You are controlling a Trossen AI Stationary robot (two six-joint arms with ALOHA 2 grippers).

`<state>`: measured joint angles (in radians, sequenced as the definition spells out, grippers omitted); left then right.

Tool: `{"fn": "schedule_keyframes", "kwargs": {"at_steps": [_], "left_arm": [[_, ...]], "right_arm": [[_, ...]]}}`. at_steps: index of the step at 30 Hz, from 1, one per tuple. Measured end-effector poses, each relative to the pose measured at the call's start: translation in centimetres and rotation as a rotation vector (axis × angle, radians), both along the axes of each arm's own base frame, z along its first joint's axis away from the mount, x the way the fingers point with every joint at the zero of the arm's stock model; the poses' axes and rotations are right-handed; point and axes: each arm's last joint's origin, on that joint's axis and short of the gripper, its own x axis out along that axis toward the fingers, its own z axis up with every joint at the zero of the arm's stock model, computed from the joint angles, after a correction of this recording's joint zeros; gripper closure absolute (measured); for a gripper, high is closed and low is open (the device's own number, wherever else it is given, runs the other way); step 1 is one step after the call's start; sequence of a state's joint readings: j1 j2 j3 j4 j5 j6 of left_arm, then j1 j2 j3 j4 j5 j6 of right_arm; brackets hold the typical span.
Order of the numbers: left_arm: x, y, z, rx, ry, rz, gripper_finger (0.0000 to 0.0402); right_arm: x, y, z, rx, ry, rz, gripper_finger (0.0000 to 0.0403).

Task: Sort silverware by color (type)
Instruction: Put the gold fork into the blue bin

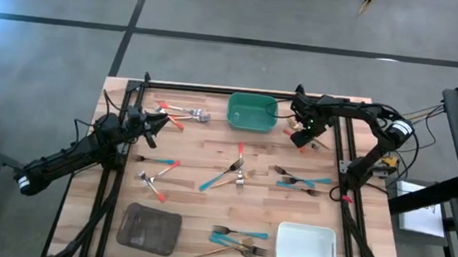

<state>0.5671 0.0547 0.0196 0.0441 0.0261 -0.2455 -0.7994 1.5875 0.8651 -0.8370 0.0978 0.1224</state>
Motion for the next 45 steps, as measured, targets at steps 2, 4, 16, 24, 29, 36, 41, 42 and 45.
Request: {"fn": "schedule_keyframes", "kwargs": {"at_steps": [2,4,16,24,29,36,41,42,45], "left_arm": [[0.0,0.0,0.0,0.0,0.0,0.0,0.0324],[0.0,0.0,0.0,0.0,0.0,0.0,0.0324],[0.0,0.0,0.0,0.0,0.0,0.001,0.0324],[0.0,0.0,0.0,0.0,0.0,0.001,0.0324],[0.0,0.0,0.0,0.0,0.0,0.0,0.0324],[0.0,0.0,0.0,0.0,0.0,0.0,0.0324],[0.0,0.0,0.0,0.0,0.0,0.0,0.0324],[0.0,0.0,0.0,0.0,0.0,0.001,0.0324],[0.0,0.0,0.0,0.0,0.0,0.0,0.0324]], "right_arm": [[0.0,-0.1,-0.1,0.004,0.003,0.011,0.0275],[0.0,-0.1,-0.3,0.008,0.004,0.017,0.0285],[-0.2,-0.2,0.5,-0.017,-0.029,0.004,0.0384],[-0.7,0.2,3.3,-0.129,-0.102,-0.035,0.0386],[-1.1,1.0,6.5,-0.222,-0.26,-0.097,0.0388],[0.5,1.1,11.4,-0.47,-0.695,-0.026,0.0388],[2.8,0.3,13.4,-0.682,-0.912,0.097,0.0389],[3.4,0.1,13.5,-0.711,-0.941,0.124,0.0389],[5.1,-0.5,12.8,-0.731,-1.006,0.201,0.0389]]}}
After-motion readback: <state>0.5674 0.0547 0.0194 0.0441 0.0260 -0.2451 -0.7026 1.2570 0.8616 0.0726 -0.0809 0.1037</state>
